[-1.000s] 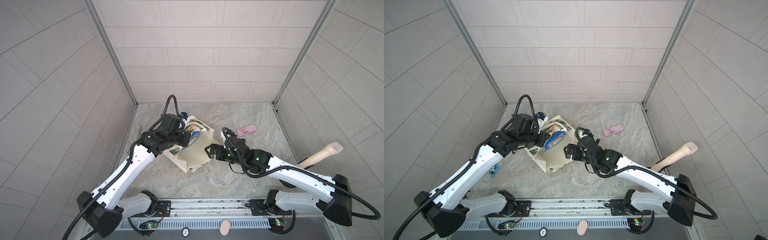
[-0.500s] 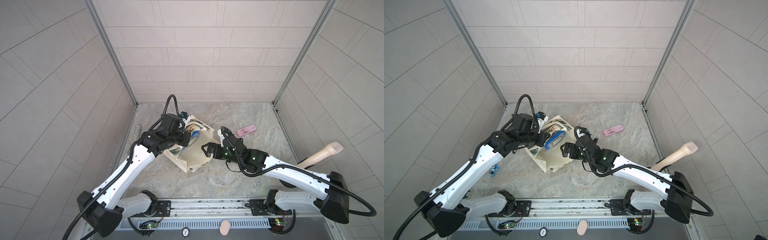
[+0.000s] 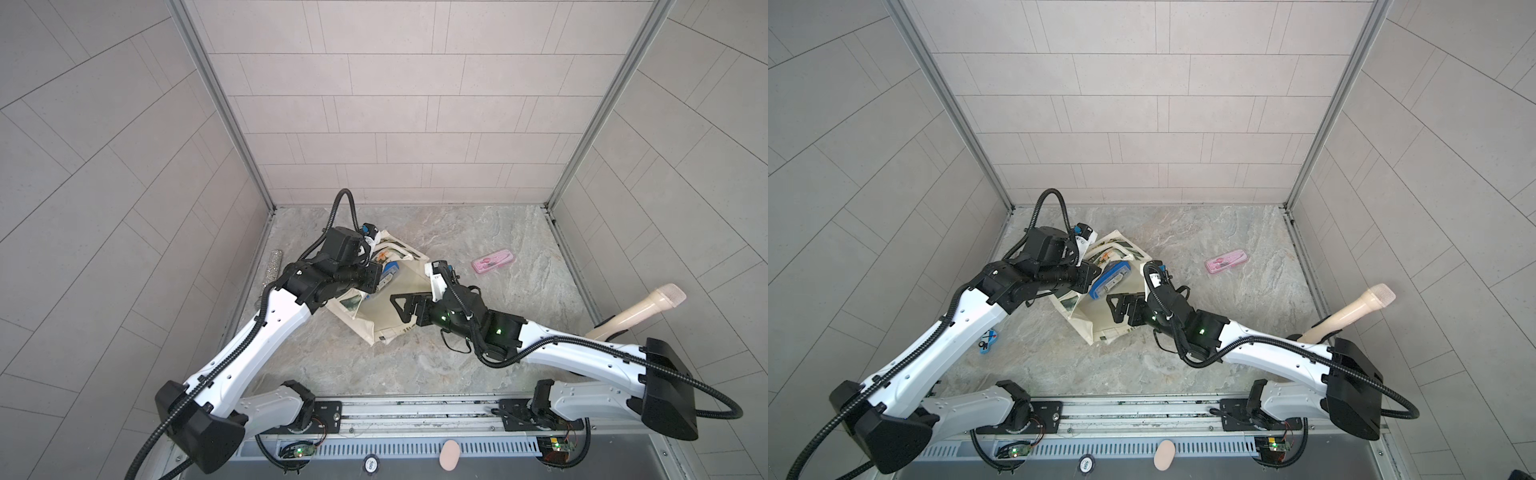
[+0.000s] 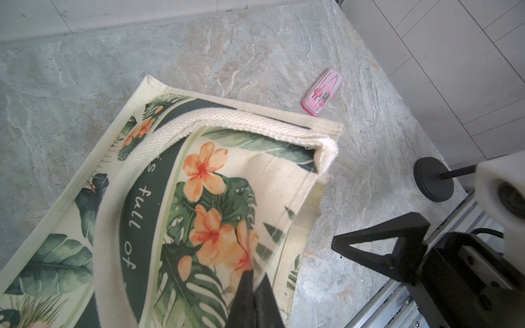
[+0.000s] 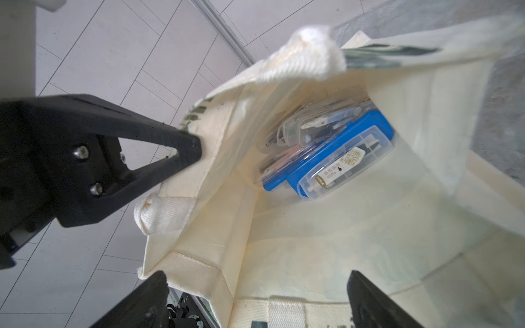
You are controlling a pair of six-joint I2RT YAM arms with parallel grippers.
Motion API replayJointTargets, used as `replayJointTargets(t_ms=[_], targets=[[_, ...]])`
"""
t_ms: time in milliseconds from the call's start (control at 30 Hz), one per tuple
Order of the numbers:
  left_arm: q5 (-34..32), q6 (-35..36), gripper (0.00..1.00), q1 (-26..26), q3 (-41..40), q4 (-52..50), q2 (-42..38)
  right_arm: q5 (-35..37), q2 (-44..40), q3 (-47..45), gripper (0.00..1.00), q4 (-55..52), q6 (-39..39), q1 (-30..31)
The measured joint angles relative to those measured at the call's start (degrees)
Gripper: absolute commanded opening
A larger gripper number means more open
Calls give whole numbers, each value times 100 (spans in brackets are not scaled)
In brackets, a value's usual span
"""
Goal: Take out the compass set from the canvas bag
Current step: Pick up the compass set from the canvas bag.
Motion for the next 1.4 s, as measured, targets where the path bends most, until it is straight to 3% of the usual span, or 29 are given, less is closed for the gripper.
replayJointTargets(t_ms=[433,1067,1400], targets=[[7,52,0,0,188,-48,146,284,2033,693,97,654,389,-7],[46,221,0,2,485,-291,385,190,2562,717,93,1172,1259,-396],[212,269,0,7,658,-317,599,-24,3436,1021,97,1475,2293,-522]])
